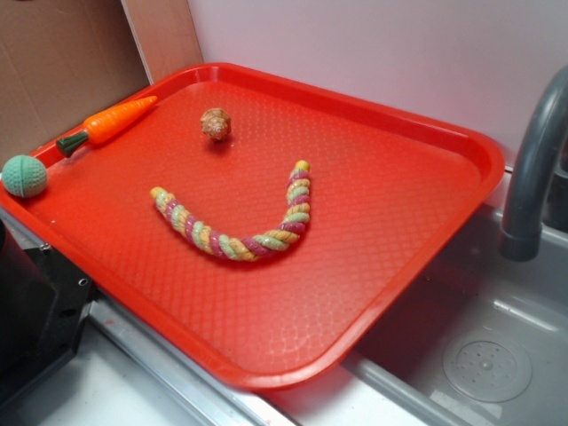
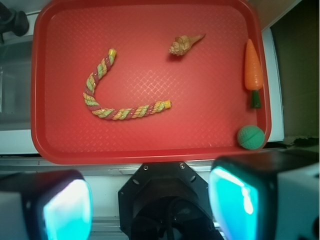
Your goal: Grab the multicolored rope.
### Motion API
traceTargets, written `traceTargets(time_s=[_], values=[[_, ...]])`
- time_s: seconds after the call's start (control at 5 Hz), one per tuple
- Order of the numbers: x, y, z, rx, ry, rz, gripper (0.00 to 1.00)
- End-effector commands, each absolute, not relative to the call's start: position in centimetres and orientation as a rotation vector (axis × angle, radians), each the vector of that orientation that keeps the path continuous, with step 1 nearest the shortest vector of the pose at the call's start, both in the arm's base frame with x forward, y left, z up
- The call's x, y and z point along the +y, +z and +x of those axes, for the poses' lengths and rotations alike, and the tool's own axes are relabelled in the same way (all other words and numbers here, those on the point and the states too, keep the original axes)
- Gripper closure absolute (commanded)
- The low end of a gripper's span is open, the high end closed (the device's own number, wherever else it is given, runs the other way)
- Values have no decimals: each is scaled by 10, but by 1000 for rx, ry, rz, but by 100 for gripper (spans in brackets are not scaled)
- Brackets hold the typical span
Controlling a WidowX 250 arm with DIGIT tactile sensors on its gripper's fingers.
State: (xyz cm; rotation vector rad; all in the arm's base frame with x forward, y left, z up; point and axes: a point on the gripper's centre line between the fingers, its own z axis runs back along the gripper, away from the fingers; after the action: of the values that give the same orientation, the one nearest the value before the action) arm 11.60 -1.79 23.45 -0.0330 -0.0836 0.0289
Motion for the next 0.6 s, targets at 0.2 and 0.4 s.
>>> traceTargets(time_s=[0.2, 0.4], values=[[-47, 185, 144, -110, -221, -77, 0], [-74, 153, 154, -165, -353, -185, 0]])
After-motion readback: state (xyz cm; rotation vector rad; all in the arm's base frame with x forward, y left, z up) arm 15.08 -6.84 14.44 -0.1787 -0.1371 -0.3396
